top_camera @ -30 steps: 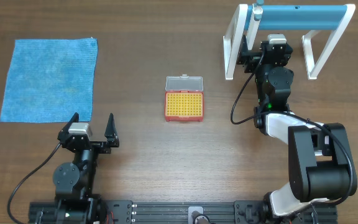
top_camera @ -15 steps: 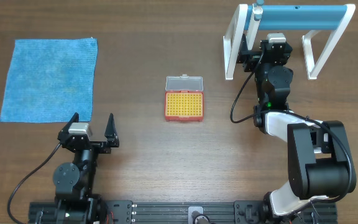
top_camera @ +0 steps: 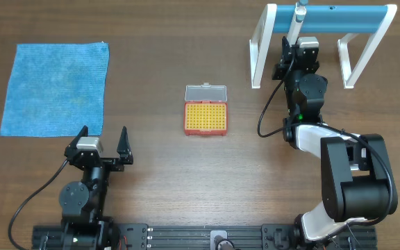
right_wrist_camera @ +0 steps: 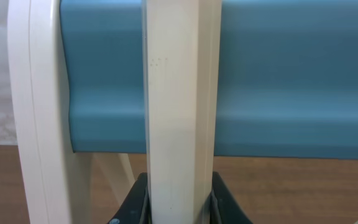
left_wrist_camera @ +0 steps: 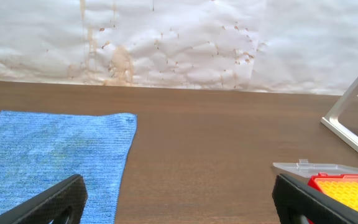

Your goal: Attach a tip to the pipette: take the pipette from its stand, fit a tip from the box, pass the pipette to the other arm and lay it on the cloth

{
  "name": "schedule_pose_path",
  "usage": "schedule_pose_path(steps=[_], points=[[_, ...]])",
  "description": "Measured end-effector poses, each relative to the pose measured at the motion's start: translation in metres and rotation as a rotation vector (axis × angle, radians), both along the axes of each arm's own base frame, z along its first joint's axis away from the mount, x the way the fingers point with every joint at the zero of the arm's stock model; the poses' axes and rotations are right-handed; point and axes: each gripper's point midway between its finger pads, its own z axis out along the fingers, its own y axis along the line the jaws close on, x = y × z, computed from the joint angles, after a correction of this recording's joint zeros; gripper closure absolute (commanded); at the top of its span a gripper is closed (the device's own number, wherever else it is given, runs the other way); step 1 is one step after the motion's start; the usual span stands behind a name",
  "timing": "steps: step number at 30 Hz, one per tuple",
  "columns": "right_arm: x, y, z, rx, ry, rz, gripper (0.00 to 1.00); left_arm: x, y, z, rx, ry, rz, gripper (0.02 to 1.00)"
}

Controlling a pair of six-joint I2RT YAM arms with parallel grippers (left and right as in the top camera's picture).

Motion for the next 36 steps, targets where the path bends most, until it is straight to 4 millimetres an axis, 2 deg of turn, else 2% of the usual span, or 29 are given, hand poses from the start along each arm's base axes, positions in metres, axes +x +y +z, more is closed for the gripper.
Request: schedule_pose_path(steps=[7,14,17,20,23,26,32,36], points=[[-0.006,0.004,0.016,0.003,-0.051,0.009,0.921,0.000,0.000,0.000,0.000,0.000,0.000,0.051],[-0.040,0.005,0.051,0.008,-0.129,0.017,0.921,0.000,0.000,0.000,0.000,0.000,0.000,0.053],[-0.060,0.015,0.061,0.010,-0.160,0.054,0.921,0.000,0.000,0.000,0.000,0.000,0.000,0.053],[-0.084,0.041,0.071,0.015,-0.228,0.160,0.921,0.000,0.000,0.000,0.000,0.000,0.000,0.053],[-0.118,0.085,0.080,0.063,-0.306,0.334,0.921,0.000,0.000,0.000,0.000,0.000,0.000,0.053],[-0.142,0.127,0.060,0.110,-0.247,0.489,0.921,0.000,0.000,0.000,0.000,0.000,0.000,0.053],[-0.166,0.176,0.041,0.140,-0.181,0.651,0.919,0.000,0.000,0.000,0.000,0.000,0.000,0.053],[-0.179,0.206,0.020,0.121,-0.124,0.735,0.921,0.000,0.000,0.000,0.000,0.000,0.000,0.053]])
